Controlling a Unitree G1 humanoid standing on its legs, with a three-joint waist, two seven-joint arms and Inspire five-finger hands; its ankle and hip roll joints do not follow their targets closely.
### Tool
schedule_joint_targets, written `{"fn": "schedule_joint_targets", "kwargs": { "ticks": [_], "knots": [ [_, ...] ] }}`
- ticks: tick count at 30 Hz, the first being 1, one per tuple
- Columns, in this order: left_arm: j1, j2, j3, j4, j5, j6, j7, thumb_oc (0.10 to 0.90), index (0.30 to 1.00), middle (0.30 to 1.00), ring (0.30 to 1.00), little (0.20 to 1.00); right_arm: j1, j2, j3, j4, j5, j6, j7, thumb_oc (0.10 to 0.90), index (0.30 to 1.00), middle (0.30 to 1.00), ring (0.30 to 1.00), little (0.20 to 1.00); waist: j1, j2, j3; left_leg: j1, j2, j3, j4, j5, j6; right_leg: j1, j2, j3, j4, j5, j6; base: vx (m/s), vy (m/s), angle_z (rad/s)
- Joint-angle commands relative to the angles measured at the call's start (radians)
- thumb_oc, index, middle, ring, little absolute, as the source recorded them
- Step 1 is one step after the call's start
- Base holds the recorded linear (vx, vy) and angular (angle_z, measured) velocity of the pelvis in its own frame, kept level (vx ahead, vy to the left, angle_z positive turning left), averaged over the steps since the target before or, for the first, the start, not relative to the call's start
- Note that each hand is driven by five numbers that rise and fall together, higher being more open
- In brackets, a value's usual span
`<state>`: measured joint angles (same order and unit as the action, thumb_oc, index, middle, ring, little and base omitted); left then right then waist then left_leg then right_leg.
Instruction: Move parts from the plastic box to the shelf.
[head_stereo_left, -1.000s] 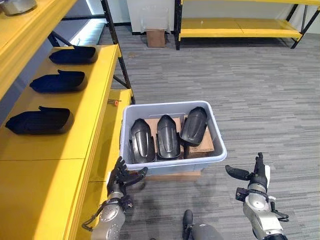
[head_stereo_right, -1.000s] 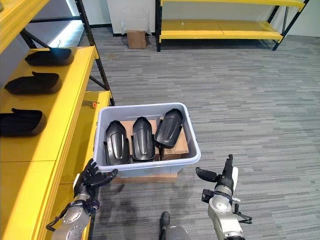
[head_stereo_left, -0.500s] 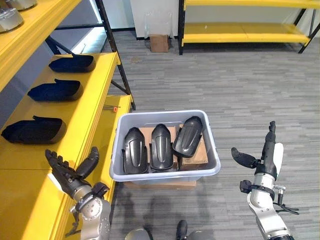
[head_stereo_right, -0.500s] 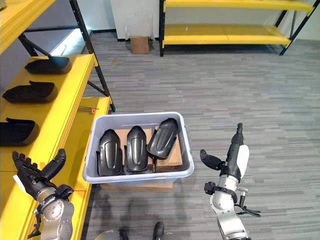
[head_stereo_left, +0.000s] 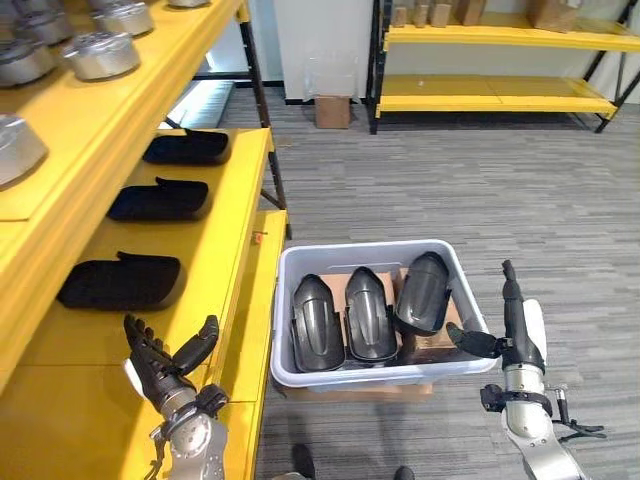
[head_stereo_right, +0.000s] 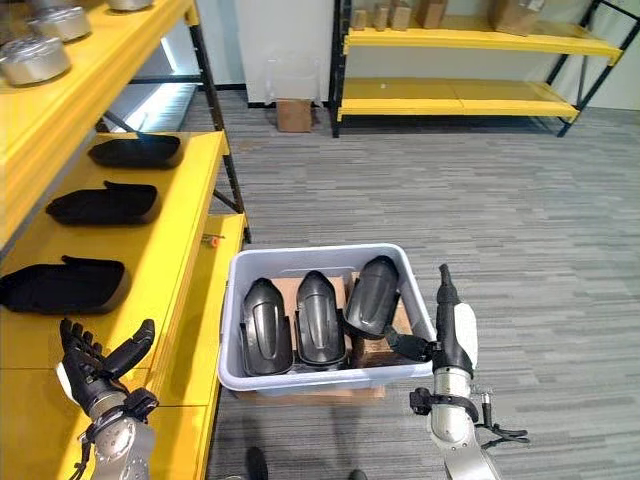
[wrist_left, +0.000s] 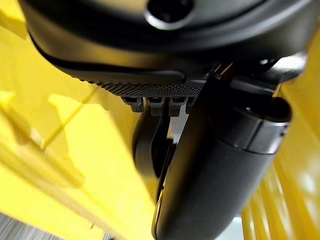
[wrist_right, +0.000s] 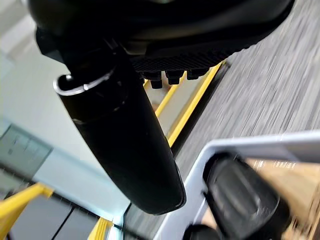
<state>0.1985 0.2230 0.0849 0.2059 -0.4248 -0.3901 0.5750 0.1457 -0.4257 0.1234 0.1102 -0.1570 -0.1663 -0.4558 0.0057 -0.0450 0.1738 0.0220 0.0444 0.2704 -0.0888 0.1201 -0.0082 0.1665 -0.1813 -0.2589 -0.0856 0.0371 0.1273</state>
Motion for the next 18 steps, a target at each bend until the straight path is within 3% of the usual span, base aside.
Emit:
{"fn": "schedule_joint_targets", "kwargs": {
  "ticks": [1,10,18],
  "knots": [
    [-0.065,0.075,0.041,-0.087,0.061,-0.042,-0.043,0.900,1.000,1.000,1.000,1.000,-0.128,-0.038,-0.033,-0.112,-0.034,-0.031,-0.020,0.900,1.000,1.000,1.000,1.000,-0.002,-0.007,-0.042,0.059,0.073,-0.029,0.002,-0.081,-0.062,-0.029,0.068,0.003,0.011,-0.026,-0.027,0.06,0.017,0.04],
    [-0.073,0.089,0.023,-0.117,0.019,0.017,-0.127,0.900,1.000,1.000,1.000,1.000,-0.215,-0.036,0.029,-0.108,-0.074,0.052,-0.037,0.900,1.000,1.000,1.000,1.000,0.030,-0.009,-0.042,0.053,0.062,-0.049,0.002,-0.094,-0.056,-0.036,0.062,-0.007,0.005,-0.018,-0.023,0.04,0.006,0.03],
    [-0.099,0.115,-0.016,-0.157,-0.018,0.050,-0.196,0.900,1.000,1.000,1.000,1.000,-0.338,-0.041,0.075,0.046,-0.155,0.122,-0.076,0.900,1.000,1.000,1.000,1.000,0.073,0.010,-0.018,0.018,0.056,-0.077,0.002,-0.085,-0.054,-0.067,0.052,-0.030,0.018,-0.016,-0.025,0.01,-0.031,0.12]
  ]
}}
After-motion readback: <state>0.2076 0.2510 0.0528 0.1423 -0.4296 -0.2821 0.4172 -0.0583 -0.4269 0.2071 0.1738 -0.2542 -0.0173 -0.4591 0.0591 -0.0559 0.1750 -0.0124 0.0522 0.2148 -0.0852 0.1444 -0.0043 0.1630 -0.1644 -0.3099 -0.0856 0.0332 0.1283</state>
